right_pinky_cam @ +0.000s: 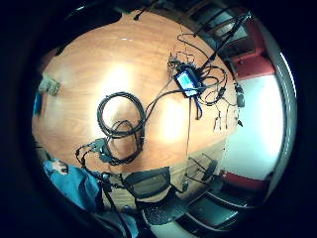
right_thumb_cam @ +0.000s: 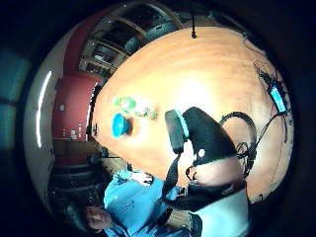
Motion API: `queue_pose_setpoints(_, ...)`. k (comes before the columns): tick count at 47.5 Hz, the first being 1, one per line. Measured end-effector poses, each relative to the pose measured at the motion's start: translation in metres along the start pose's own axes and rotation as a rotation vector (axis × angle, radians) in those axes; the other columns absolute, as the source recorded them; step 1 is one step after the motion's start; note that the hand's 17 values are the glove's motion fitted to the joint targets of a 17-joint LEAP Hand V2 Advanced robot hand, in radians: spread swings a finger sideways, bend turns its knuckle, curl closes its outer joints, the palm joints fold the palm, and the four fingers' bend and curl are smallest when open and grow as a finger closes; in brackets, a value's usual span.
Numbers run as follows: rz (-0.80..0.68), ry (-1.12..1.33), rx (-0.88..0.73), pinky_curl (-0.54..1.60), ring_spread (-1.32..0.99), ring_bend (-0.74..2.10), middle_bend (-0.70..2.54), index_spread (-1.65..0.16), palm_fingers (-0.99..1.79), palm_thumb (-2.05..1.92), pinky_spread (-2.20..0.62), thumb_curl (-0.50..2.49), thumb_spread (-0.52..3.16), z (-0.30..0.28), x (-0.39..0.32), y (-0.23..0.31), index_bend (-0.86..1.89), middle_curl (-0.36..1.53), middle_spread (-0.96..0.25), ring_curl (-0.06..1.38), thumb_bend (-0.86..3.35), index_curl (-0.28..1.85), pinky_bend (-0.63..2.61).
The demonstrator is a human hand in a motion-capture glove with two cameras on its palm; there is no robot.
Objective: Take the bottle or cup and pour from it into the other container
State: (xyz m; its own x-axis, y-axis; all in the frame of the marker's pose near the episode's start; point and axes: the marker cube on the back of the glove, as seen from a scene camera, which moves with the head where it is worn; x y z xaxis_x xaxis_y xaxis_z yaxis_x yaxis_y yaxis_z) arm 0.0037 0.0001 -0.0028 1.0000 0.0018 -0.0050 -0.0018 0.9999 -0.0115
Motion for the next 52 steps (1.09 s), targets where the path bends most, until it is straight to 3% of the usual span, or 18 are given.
queue_pose_setpoints(8, 0.012, 0.014, -0.007, 0.16, 0.04, 0.38, 0.24, -0.31, 0.41, 0.40, 0.18, 0.12, 0.84, -0.002, 0.010, 0.004, 0.13, 0.14, 0.00, 0.15, 0.23, 0.11, 0.48)
queue_pose_setpoints(18, 0.013, -0.022, -0.017, 0.19, 0.05, 0.39, 0.25, -0.36, 0.38, 0.42, 0.23, 0.17, 1.06, 0.000, 0.012, 0.007, 0.13, 0.21, 0.00, 0.19, 0.18, 0.15, 0.51)
queue_pose_setpoints(33, -0.090, -0.289, -0.041, 0.23, 0.05, 0.40, 0.25, -0.37, 0.36, 0.46, 0.24, 0.23, 1.11, 0.051, -0.016, -0.008, 0.12, 0.28, 0.00, 0.23, 0.08, 0.18, 0.53)
queue_pose_setpoints(52, -0.251, -0.714, 0.043, 0.27, 0.05, 0.44, 0.23, -0.36, 0.27, 0.52, 0.25, 0.28, 1.00, 0.121, -0.085, -0.054, 0.11, 0.32, 0.00, 0.27, -0.02, 0.17, 0.61)
